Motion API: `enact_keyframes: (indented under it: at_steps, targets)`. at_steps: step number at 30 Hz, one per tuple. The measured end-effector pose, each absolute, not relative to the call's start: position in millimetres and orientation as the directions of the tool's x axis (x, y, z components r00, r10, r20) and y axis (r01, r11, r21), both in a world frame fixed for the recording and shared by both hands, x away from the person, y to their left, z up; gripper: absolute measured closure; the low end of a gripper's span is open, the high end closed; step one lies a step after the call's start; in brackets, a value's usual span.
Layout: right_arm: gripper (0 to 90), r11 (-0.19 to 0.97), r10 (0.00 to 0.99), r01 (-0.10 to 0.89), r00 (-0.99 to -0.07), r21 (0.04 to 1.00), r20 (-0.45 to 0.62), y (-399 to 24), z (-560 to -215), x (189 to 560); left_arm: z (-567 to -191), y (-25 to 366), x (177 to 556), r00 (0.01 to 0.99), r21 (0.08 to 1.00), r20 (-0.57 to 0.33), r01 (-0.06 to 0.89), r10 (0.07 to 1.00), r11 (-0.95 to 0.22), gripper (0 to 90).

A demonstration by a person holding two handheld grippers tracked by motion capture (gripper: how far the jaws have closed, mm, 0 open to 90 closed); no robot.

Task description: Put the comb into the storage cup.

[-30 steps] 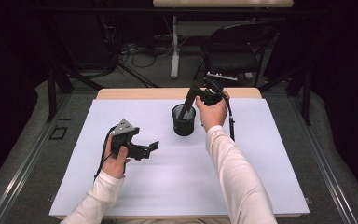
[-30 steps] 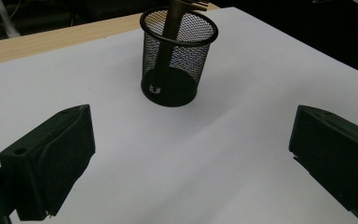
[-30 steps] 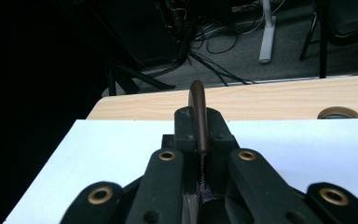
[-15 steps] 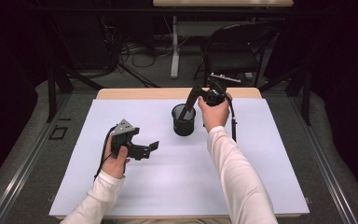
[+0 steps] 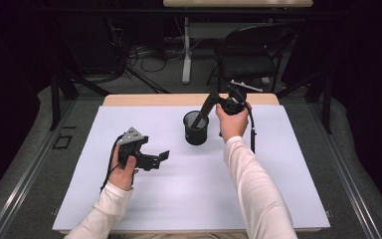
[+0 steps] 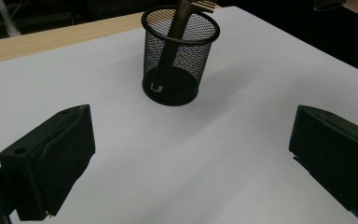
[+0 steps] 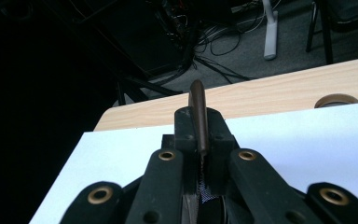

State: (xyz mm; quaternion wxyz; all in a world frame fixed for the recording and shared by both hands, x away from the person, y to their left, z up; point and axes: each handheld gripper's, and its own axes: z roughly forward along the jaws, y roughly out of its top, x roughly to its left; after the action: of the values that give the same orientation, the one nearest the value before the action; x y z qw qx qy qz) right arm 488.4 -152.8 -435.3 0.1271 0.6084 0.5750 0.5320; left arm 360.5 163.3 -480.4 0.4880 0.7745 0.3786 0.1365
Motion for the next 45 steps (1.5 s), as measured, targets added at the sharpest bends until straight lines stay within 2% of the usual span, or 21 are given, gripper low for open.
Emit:
enact_keyframes:
  at_steps: [19,45]
  targets:
    - [86.9,-0.372,0.796,0.573,-0.209,0.730,0.569,-171,-447,489,-481,162,361,0.676,0.857,-0.158,0.455,0.719,-0.239,0.7]
    - [86.9,-0.395,0.780,0.575,-0.203,0.716,0.593,-178,-454,488,-482,162,361,0.679,0.855,-0.156,0.456,0.718,-0.246,0.7]
